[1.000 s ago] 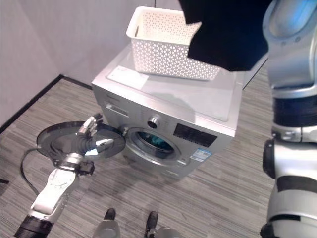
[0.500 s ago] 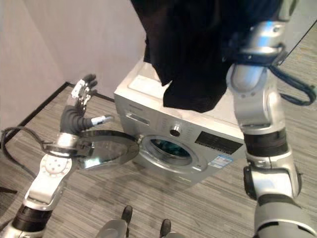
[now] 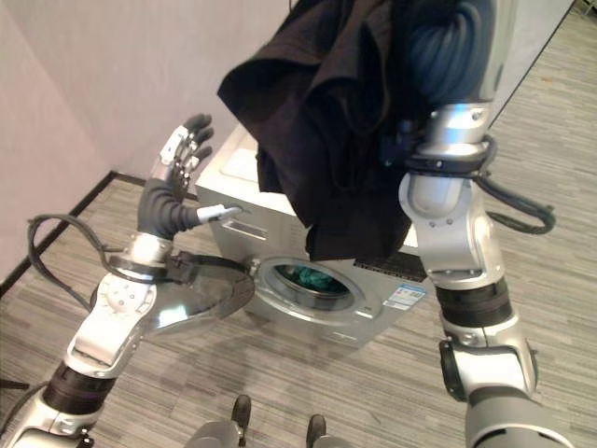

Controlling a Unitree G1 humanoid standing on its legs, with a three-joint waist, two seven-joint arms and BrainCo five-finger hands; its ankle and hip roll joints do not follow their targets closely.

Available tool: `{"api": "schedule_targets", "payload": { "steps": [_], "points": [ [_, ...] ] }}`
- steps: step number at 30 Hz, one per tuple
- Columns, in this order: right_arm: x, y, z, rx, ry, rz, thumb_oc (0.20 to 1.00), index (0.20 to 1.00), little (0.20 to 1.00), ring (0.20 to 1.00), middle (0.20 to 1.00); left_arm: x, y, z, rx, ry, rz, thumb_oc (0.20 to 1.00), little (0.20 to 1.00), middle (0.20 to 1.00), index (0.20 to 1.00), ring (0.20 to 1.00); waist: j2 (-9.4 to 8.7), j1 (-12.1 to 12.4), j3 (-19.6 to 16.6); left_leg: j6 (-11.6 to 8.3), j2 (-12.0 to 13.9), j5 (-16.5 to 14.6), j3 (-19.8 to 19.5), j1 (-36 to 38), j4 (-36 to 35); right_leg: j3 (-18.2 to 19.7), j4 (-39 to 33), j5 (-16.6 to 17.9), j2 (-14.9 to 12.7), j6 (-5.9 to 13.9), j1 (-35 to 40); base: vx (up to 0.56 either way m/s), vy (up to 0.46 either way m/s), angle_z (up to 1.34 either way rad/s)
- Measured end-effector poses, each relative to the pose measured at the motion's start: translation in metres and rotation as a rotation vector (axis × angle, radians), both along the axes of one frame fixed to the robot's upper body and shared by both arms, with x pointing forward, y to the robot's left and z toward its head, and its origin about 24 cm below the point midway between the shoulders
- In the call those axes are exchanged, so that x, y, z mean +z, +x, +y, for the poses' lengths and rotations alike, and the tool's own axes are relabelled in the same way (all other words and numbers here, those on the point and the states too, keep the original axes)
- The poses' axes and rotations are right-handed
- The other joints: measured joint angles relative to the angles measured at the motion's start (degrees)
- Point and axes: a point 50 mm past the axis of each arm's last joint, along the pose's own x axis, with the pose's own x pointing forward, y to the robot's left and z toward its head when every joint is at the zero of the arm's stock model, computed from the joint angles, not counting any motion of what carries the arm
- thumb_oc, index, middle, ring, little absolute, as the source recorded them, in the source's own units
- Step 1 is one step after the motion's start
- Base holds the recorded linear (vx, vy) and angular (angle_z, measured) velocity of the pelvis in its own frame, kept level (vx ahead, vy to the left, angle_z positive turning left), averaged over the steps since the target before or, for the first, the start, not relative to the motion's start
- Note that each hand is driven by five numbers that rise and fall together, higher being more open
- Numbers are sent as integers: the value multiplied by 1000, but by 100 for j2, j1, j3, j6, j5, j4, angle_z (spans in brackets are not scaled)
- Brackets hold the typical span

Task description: Grab the laundry basket,head to the washer,open it,put in the laundry and shut it.

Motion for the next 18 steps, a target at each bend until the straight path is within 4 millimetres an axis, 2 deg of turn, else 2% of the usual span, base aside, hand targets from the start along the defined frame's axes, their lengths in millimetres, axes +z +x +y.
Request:
{"api": "schedule_targets", "payload": {
  "steps": [5,8,12,18],
  "points": [
    [-1,0,2,21,1,10,200,200,200,200,200,-3,0,-6,-18,-17,14,1000,1000,1000,1000,1000,54,3,-61,2,29,3,105,93,-109,81,0,1,6,1,-1,4,14,-10],
    [-3,2,6,38,-5,21,200,200,200,200,200,-19,11,-4,13,-24,94,1000,1000,1000,1000,1000,64,-17,-107,14,36,16,134,127,-161,102,-2,1,7,4,-12,2,9,-7],
    [-8,4,14,90,7,52,200,200,200,200,200,-31,14,-8,6,-39,154,1000,1000,1000,1000,1000,64,-20,-126,14,42,15,150,132,-177,112,-4,-1,8,4,-22,8,-1,-1],
    [-10,5,19,105,-5,65,200,200,200,200,200,-33,15,-10,8,-37,168,1000,1000,1000,1000,1000,60,-13,-134,14,42,16,154,139,-195,113,-4,-1,8,5,-23,0,0,0]
  ]
}}
